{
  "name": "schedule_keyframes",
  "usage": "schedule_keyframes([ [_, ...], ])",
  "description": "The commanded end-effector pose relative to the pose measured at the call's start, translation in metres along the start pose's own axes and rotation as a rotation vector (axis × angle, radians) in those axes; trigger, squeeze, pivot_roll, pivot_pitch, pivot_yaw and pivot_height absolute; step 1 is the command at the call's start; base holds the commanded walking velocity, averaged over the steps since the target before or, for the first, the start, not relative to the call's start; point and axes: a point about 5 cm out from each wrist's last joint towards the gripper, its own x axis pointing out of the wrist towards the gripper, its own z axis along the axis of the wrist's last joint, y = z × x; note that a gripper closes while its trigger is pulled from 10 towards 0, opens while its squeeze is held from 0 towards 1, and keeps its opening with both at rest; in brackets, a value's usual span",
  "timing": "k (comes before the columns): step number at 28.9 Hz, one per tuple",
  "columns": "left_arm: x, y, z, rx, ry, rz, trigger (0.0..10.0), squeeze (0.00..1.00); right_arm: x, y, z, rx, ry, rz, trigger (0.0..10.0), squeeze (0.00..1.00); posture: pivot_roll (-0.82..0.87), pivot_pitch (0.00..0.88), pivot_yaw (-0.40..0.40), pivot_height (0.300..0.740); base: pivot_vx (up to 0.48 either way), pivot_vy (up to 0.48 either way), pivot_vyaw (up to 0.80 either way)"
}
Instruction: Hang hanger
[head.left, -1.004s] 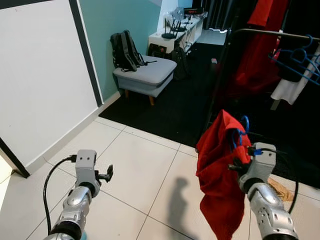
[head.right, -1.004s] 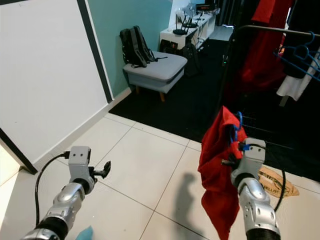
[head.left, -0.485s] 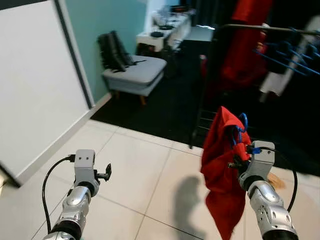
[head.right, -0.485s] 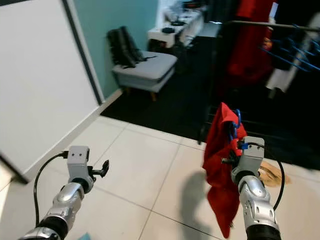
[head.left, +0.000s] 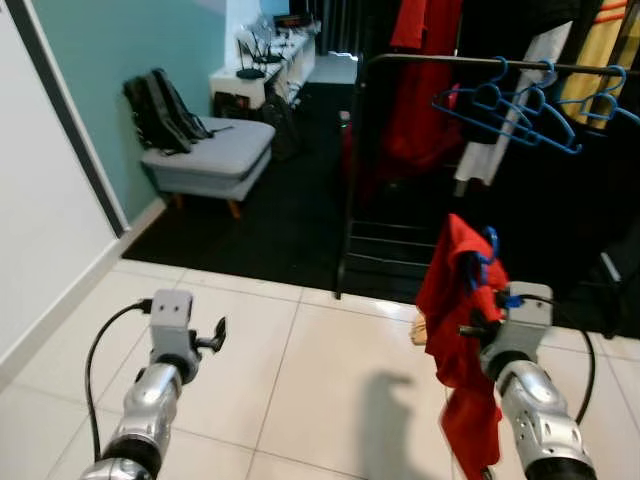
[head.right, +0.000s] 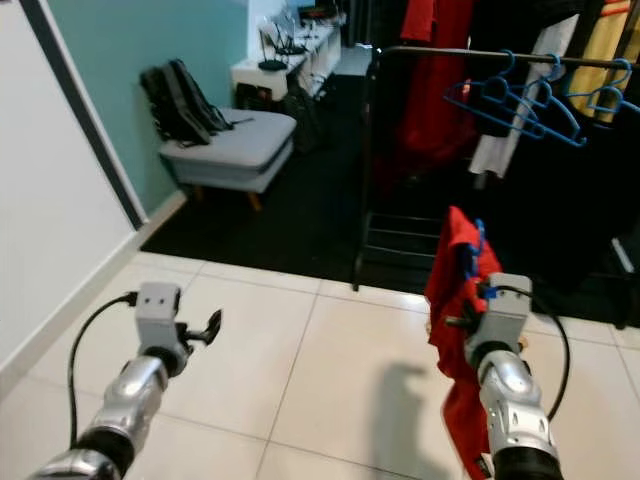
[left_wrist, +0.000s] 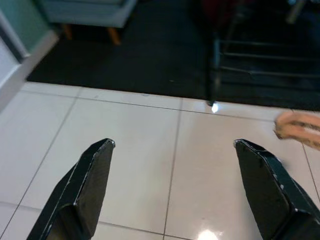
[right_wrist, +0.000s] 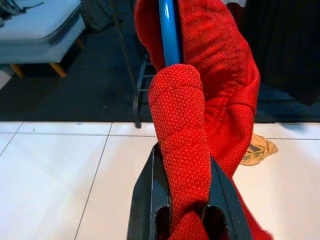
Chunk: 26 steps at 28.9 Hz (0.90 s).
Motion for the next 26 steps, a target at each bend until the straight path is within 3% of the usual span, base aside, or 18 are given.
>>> schedule_keyframes([
  [1,0.000,-0.001,0.001,0.011,-0.005,-0.013,10.0,0.00,0.001,-0.003,0.006,-0.013,-0.036,-0.005,10.0,0.00,-0.02,0.001,0.015,0.740,0.326,0.000,-0.76],
  [6,-0.002,-0.002,-0.003,0.014,-0.002,-0.019,10.0,0.00,0.003,-0.002,0.011,-0.018,-0.055,-0.001,10.0,0.00,-0.02,0.000,0.013,0.740,0.326,0.000,-0.67],
  [16,-0.002,-0.003,-0.003,0.017,-0.002,-0.025,10.0,0.00,0.006,-0.003,0.016,-0.020,-0.070,-0.001,10.0,0.00,-0.03,0.000,0.014,0.740,0.330,0.000,0.00],
  [26,-0.003,-0.004,-0.004,0.020,0.000,-0.027,10.0,0.00,0.007,-0.005,0.019,-0.014,-0.075,-0.010,10.0,0.00,-0.03,0.001,0.014,0.740,0.330,0.000,-0.78],
])
